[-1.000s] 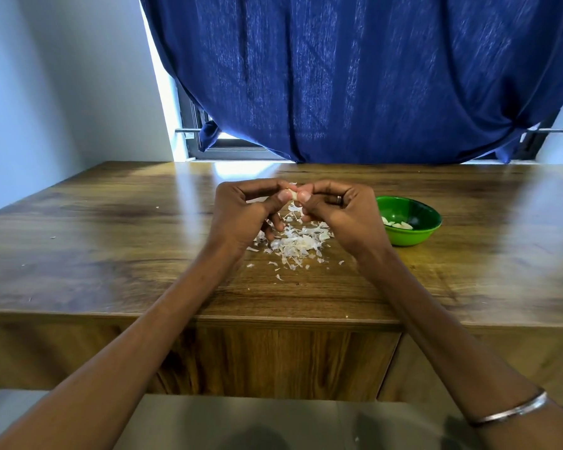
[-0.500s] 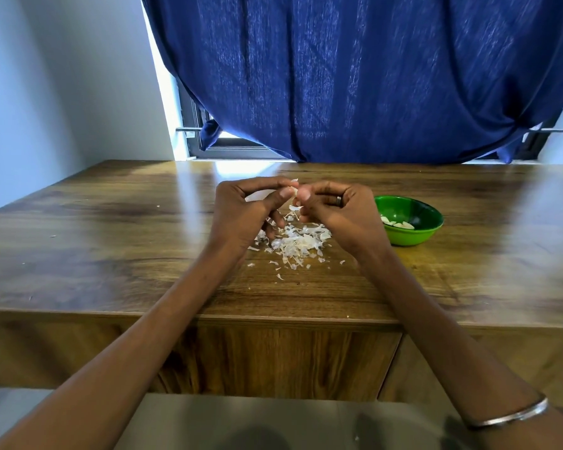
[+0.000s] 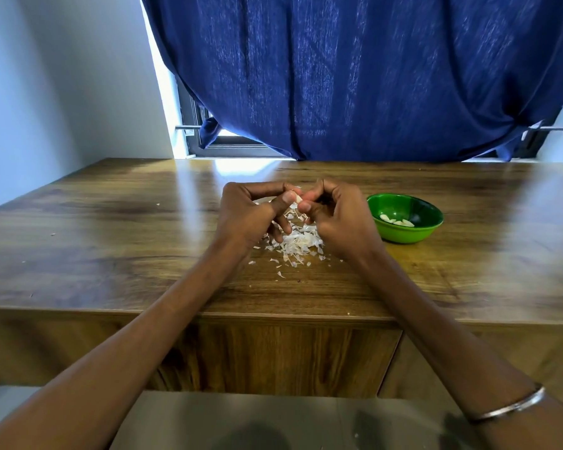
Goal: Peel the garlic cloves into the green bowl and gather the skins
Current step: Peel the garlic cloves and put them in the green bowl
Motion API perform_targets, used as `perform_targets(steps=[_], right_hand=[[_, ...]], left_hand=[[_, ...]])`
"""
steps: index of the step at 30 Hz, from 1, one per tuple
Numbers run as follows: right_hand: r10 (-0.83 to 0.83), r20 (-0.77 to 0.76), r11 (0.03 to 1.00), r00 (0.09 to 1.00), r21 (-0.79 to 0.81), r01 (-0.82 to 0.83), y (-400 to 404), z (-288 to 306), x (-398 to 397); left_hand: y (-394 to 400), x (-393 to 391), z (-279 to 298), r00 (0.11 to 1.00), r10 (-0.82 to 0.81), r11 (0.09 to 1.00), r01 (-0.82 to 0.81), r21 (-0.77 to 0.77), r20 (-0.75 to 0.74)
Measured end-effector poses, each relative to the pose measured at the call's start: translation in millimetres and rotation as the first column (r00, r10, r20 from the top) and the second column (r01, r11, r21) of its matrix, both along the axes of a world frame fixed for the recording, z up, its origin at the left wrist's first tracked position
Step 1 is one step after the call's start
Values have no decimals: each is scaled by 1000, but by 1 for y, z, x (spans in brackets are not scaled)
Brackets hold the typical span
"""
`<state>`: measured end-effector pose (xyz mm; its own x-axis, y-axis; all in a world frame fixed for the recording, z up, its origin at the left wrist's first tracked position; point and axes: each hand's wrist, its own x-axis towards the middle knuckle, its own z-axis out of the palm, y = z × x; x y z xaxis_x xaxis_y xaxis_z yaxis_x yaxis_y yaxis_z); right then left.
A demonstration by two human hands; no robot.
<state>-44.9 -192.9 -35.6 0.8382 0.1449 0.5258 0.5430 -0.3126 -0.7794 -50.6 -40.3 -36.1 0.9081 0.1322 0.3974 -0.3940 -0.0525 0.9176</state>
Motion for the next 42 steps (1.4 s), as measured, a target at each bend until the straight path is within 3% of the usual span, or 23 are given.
perform_targets(steps=[8, 19, 28, 42], right_hand=[[-28, 174, 994, 984, -100, 46, 0, -6, 6], [-33, 167, 999, 985, -36, 40, -2, -1, 5], [-73, 198, 992, 977, -90, 93, -4, -2, 3], [-38, 85, 999, 996, -22, 40, 2, -6, 4]], left_hand=[[4, 1, 1, 972, -148, 982, 122, -145, -181], [6, 3, 0, 997, -15, 995, 7, -104, -76], [6, 0, -2, 998, 55, 987, -58, 151, 23], [2, 5, -4, 1000, 3, 989, -5, 148, 13]])
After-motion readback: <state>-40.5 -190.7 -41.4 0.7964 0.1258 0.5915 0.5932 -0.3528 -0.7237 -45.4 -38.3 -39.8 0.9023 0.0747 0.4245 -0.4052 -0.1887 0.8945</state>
